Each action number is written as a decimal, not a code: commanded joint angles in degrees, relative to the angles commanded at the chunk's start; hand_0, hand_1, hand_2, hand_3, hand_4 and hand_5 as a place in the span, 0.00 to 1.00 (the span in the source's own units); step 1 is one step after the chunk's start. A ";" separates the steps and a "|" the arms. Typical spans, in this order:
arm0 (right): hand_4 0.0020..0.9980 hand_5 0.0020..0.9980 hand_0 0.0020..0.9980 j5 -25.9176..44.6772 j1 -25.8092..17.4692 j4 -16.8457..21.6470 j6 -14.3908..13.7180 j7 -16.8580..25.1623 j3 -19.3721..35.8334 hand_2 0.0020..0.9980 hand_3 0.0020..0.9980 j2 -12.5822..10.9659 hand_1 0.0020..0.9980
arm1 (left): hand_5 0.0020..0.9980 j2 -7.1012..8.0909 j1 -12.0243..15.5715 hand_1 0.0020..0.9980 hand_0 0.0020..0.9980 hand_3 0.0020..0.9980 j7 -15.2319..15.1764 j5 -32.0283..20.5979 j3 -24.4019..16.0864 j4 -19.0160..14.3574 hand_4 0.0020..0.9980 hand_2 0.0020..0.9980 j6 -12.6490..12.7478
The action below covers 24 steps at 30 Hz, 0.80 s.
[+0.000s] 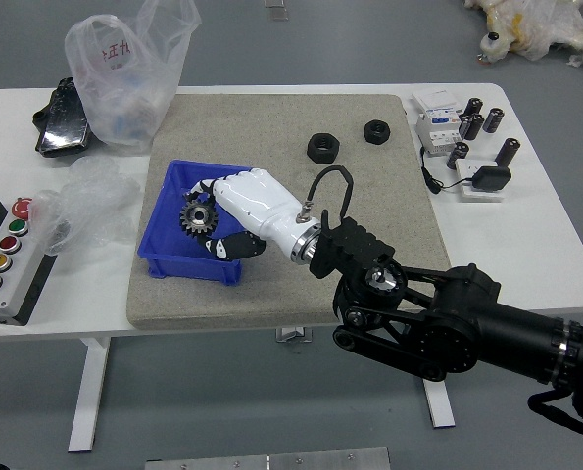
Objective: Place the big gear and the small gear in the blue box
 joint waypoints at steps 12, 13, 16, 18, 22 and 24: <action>0.51 0.24 0.59 2.42 0.24 -4.27 -0.23 -0.40 -0.58 0.85 0.84 1.23 0.78 | 0.49 -0.13 0.05 0.55 0.73 0.67 0.19 0.20 -0.16 -0.09 0.69 0.54 -0.20; 0.51 0.24 0.59 2.50 0.21 -4.32 -0.26 -0.38 -0.67 0.85 0.84 1.31 0.78 | 0.49 -0.12 0.04 0.55 0.73 0.67 0.18 0.21 -0.16 -0.09 0.69 0.54 -0.22; 0.56 0.26 0.60 2.63 0.17 -4.32 -0.37 -0.30 -0.72 0.86 0.89 1.43 0.80 | 0.50 -0.13 -0.02 0.55 0.73 0.67 0.13 0.14 -0.08 -0.10 0.70 0.54 -0.23; 0.56 0.26 0.60 2.66 0.17 -4.28 -0.37 -0.28 -0.57 0.86 0.89 1.37 0.80 | 0.50 -0.17 -0.03 0.55 0.73 0.67 0.14 0.14 -0.07 -0.10 0.70 0.54 -0.26; 0.58 0.27 0.60 2.70 0.05 -4.16 -0.41 -0.20 0.07 0.87 0.89 1.07 0.80 | 0.50 -0.20 0.02 0.55 0.73 0.67 0.19 0.21 -0.12 -0.12 0.70 0.54 -0.33; 0.58 0.27 0.60 2.79 -0.23 -3.87 -0.61 0.00 1.01 0.87 0.89 0.80 0.80 | 0.50 -0.20 0.05 0.55 0.73 0.67 0.21 0.26 -0.18 -0.13 0.70 0.54 -0.34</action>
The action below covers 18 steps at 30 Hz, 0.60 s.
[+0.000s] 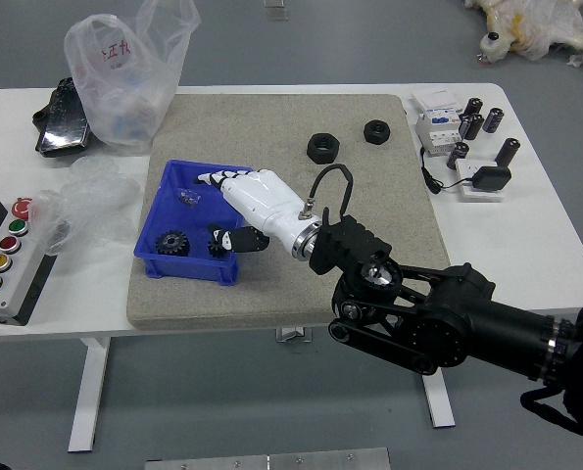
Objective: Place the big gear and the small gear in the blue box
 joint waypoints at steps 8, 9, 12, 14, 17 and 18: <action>0.60 0.30 0.57 5.44 -4.56 4.30 -2.06 3.12 9.57 0.81 0.83 -4.75 0.77 | 0.50 -0.08 0.05 0.55 0.73 0.67 -0.18 -0.83 0.59 0.04 0.70 0.54 0.23; 0.60 0.30 0.57 6.79 -5.80 5.20 -2.31 4.11 11.35 0.81 0.83 -5.86 0.77 | 0.50 -0.09 0.10 0.55 0.73 0.67 -0.23 -1.05 0.73 0.05 0.70 0.54 0.32; 0.60 0.30 0.57 10.75 -9.31 7.45 -2.69 7.42 16.59 0.81 0.83 -8.75 0.77 | 0.50 -0.08 0.30 0.55 0.73 0.67 -0.33 -1.34 0.89 0.11 0.70 0.54 0.52; 0.61 0.28 0.55 13.28 -11.52 8.73 -2.72 9.48 19.94 0.78 0.79 -10.48 0.75 | 0.50 -0.05 0.50 0.55 0.73 0.67 -0.44 -1.60 1.06 0.17 0.70 0.54 0.69; 0.61 0.28 0.55 17.63 -15.41 10.41 -2.34 12.98 25.30 0.78 0.79 -12.80 0.75 | 0.50 0.06 0.74 0.55 0.73 0.67 -0.61 -1.53 1.05 0.27 0.70 0.54 0.84; 0.61 0.28 0.55 18.94 -16.58 10.81 -2.10 14.01 26.78 0.78 0.79 -13.38 0.75 | 0.50 0.12 0.79 0.55 0.73 0.67 -0.68 -1.54 1.07 0.31 0.70 0.54 0.89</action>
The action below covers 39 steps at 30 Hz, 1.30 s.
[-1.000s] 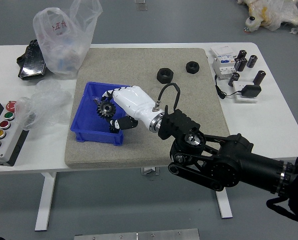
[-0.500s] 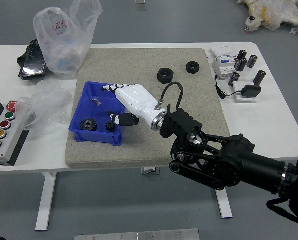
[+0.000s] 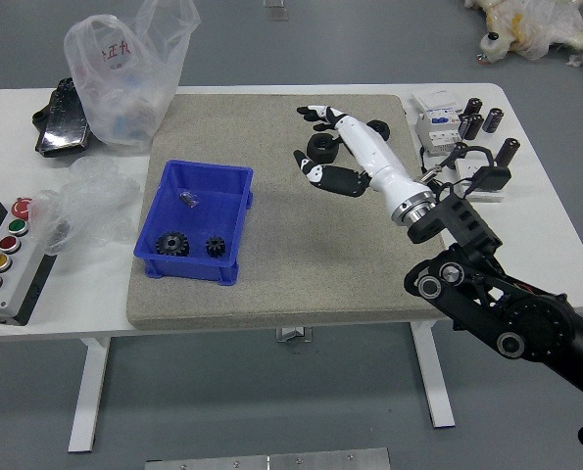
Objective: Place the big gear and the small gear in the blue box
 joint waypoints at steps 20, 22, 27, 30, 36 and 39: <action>0.81 0.59 0.73 37.17 -17.92 -0.11 12.50 19.53 20.83 0.75 0.71 -3.18 0.72 | 0.51 0.33 0.18 0.62 0.73 0.67 -1.71 -0.15 0.84 0.62 0.69 0.56 0.53; 0.81 0.59 0.73 39.18 -18.40 0.61 12.66 19.70 21.59 0.75 0.71 -3.16 0.72 | 0.51 0.28 0.02 0.62 0.73 0.67 -2.04 -0.82 1.44 0.68 0.69 0.56 0.63; 0.82 0.61 0.73 41.06 -19.54 1.97 12.77 19.75 23.28 0.75 0.71 -3.17 0.72 | 0.51 0.28 -0.55 0.66 0.73 0.67 -2.56 -2.51 2.81 0.82 0.69 0.63 0.79; 0.82 0.61 0.73 40.99 -19.69 2.24 12.69 19.63 24.17 0.75 0.71 -3.41 0.72 | 0.51 0.44 -1.05 0.66 0.73 0.67 -2.58 -3.44 3.50 0.91 0.69 0.63 0.77; 0.82 0.61 0.74 40.46 -20.02 2.88 12.48 19.50 26.56 0.75 0.71 -3.97 0.73 | 0.50 0.70 -1.73 0.70 0.73 0.68 -2.62 -4.27 4.40 1.07 0.69 0.68 0.64; 0.82 0.62 0.74 40.25 -20.36 3.19 12.41 19.49 27.52 0.75 0.71 -4.11 0.73 | 0.50 0.87 -1.85 0.73 0.74 0.68 -2.36 -4.89 4.98 1.09 0.69 0.71 0.53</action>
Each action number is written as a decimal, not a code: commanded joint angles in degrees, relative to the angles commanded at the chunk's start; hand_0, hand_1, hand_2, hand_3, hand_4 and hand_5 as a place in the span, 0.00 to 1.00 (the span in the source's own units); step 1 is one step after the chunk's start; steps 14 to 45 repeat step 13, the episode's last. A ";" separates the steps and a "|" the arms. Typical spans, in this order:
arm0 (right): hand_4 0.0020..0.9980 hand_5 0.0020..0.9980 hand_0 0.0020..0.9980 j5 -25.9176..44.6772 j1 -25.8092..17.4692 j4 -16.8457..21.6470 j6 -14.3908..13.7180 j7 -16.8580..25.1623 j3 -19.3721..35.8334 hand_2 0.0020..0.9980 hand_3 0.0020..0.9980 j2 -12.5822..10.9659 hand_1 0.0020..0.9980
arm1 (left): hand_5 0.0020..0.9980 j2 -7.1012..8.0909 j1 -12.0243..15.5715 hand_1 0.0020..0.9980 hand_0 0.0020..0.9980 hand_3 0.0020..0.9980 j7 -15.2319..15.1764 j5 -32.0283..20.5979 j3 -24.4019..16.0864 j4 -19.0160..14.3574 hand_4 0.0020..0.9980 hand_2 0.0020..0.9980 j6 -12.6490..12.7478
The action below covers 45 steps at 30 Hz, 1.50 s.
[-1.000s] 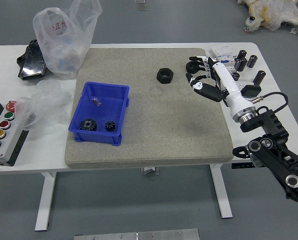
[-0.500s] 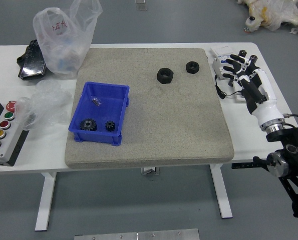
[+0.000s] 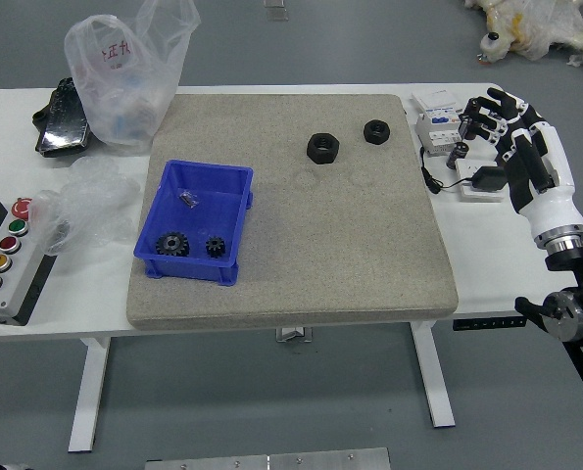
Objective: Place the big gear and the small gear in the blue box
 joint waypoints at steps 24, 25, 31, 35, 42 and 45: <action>0.82 0.62 0.75 0.10 -0.80 0.01 -0.25 0.18 1.80 0.75 0.71 0.16 0.73 | 0.50 0.16 -0.40 0.74 0.75 0.69 1.31 0.60 -0.55 -0.12 0.69 0.72 -0.74; 0.82 0.62 0.75 0.10 -0.80 0.01 -0.25 0.18 1.80 0.75 0.71 0.16 0.73 | 0.50 0.16 -0.40 0.74 0.75 0.69 1.31 0.60 -0.55 -0.12 0.69 0.72 -0.74; 0.82 0.62 0.75 0.10 -0.80 0.01 -0.25 0.18 1.80 0.75 0.71 0.16 0.73 | 0.50 0.16 -0.40 0.74 0.75 0.69 1.31 0.60 -0.55 -0.12 0.69 0.72 -0.74; 0.82 0.62 0.75 0.10 -0.80 0.01 -0.25 0.18 1.80 0.75 0.71 0.16 0.73 | 0.50 0.16 -0.40 0.74 0.75 0.69 1.31 0.60 -0.55 -0.12 0.69 0.72 -0.74; 0.82 0.62 0.75 0.10 -0.80 0.01 -0.25 0.18 1.80 0.75 0.71 0.16 0.73 | 0.50 0.16 -0.40 0.74 0.75 0.69 1.31 0.60 -0.55 -0.12 0.69 0.72 -0.74; 0.82 0.62 0.75 0.10 -0.80 0.01 -0.25 0.18 1.80 0.75 0.71 0.16 0.73 | 0.50 0.16 -0.40 0.74 0.75 0.69 1.31 0.60 -0.55 -0.12 0.69 0.72 -0.74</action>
